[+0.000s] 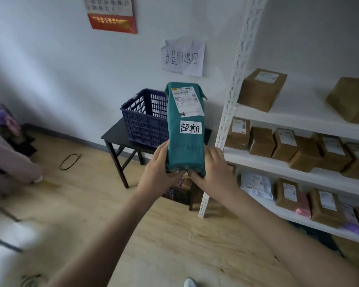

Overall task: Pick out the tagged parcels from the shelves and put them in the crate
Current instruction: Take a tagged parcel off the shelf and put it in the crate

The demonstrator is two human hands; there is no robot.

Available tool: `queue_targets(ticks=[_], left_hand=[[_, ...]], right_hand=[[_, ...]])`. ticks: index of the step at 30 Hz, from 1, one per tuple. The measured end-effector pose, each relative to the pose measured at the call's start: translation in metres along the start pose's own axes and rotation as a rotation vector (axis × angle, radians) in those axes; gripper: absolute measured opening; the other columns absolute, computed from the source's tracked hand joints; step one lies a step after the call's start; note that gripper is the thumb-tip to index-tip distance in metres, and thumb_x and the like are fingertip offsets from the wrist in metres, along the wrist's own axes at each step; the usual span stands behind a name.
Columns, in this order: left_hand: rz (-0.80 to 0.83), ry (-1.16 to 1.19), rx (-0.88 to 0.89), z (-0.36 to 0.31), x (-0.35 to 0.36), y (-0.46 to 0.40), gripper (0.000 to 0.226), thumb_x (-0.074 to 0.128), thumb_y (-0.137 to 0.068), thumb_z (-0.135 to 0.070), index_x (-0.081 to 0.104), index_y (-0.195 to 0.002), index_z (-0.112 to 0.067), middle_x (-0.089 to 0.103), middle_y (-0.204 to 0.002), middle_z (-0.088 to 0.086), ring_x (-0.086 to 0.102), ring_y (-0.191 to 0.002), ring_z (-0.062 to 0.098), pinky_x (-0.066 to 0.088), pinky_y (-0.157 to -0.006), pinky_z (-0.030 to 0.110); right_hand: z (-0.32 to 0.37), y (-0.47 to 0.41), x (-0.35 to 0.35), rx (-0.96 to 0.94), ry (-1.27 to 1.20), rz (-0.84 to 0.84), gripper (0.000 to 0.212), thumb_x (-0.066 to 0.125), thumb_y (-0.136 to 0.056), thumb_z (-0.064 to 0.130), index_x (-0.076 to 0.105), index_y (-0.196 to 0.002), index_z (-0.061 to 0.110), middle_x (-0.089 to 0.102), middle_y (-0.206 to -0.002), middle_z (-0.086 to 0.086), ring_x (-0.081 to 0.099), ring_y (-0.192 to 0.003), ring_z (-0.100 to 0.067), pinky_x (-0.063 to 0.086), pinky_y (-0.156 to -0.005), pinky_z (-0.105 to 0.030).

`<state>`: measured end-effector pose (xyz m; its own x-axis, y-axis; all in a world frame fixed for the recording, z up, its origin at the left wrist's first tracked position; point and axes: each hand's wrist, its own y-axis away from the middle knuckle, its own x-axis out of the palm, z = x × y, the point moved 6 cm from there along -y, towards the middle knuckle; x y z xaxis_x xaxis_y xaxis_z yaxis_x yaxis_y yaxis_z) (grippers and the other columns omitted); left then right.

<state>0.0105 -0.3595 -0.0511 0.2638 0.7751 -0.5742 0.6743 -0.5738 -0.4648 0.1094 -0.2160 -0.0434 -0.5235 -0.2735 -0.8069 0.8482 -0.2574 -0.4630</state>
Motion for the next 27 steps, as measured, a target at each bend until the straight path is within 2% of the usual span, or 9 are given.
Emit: queue_targets(ticks=[4, 6, 9, 12, 17, 23, 27], left_hand=[[-0.012, -0.003, -0.002, 0.033, -0.022, -0.014, 0.093, 0.085, -0.076, -0.034, 0.034, -0.153, -0.018, 0.041, -0.150, -0.010, 0.043, -0.135, 0.003, 0.050, -0.105, 0.033], [-0.027, -0.018, -0.016, 0.051, -0.032, -0.026, 0.092, 0.085, -0.076, -0.032, 0.036, -0.152, -0.017, 0.043, -0.149, -0.008, 0.043, -0.134, 0.003, 0.049, -0.104, 0.027], [-0.028, -0.030, -0.037, 0.082, -0.042, -0.050, 0.090, 0.086, -0.076, -0.029, 0.037, -0.151, -0.016, 0.046, -0.147, -0.007, 0.045, -0.132, 0.005, 0.047, -0.102, 0.021], [-0.016, -0.024, -0.059, 0.117, -0.050, -0.081, 0.091, 0.087, -0.075, -0.031, 0.037, -0.151, -0.018, 0.046, -0.145, -0.008, 0.045, -0.128, 0.001, 0.045, -0.098, 0.013], [0.022, -0.015, -0.095, 0.184, -0.056, -0.161, 0.090, 0.086, -0.074, -0.033, 0.038, -0.149, -0.024, 0.045, -0.144, -0.012, 0.044, -0.125, -0.002, 0.045, -0.100, 0.022], [0.080, -0.036, -0.111, 0.268, -0.061, -0.272, 0.089, 0.087, -0.073, -0.031, 0.039, -0.148, -0.023, 0.048, -0.143, -0.008, 0.046, -0.122, 0.001, 0.047, -0.099, 0.028], [0.137, -0.026, -0.132, 0.318, -0.061, -0.322, 0.085, 0.086, -0.073, -0.031, 0.041, -0.145, -0.020, 0.050, -0.141, -0.005, 0.044, -0.116, -0.002, 0.044, -0.094, 0.024]], right_hand=[[0.013, -0.034, 0.032, -0.024, -0.037, 0.025, 0.081, 0.063, -0.090, 0.051, 0.036, -0.152, 0.006, 0.050, -0.140, -0.008, 0.036, -0.135, -0.020, 0.033, -0.112, -0.030], [0.016, -0.054, 0.050, -0.036, -0.060, 0.046, 0.080, 0.066, -0.090, 0.049, 0.036, -0.151, 0.007, 0.049, -0.141, -0.007, 0.034, -0.136, -0.019, 0.032, -0.112, -0.029], [0.017, -0.087, 0.077, -0.034, -0.118, 0.074, 0.078, 0.069, -0.089, 0.047, 0.037, -0.150, 0.010, 0.048, -0.140, -0.005, 0.034, -0.135, -0.018, 0.040, -0.112, -0.035], [0.014, -0.127, 0.106, -0.023, -0.134, 0.084, 0.078, 0.069, -0.088, 0.047, 0.037, -0.149, 0.012, 0.048, -0.139, -0.004, 0.035, -0.135, -0.018, 0.044, -0.110, -0.038], [0.001, -0.211, 0.155, 0.005, -0.119, 0.060, 0.078, 0.071, -0.087, 0.044, 0.037, -0.149, 0.012, 0.049, -0.139, -0.005, 0.036, -0.134, -0.018, 0.041, -0.110, -0.035], [-0.022, -0.326, 0.222, 0.056, -0.103, 0.084, 0.075, 0.072, -0.087, 0.042, 0.039, -0.147, 0.011, 0.051, -0.135, -0.006, 0.038, -0.130, -0.019, 0.044, -0.108, -0.037], [-0.033, -0.378, 0.263, 0.116, -0.084, 0.121, 0.073, 0.070, -0.088, 0.043, 0.040, -0.146, 0.012, 0.051, -0.134, -0.006, 0.037, -0.129, -0.020, 0.041, -0.109, -0.034]])
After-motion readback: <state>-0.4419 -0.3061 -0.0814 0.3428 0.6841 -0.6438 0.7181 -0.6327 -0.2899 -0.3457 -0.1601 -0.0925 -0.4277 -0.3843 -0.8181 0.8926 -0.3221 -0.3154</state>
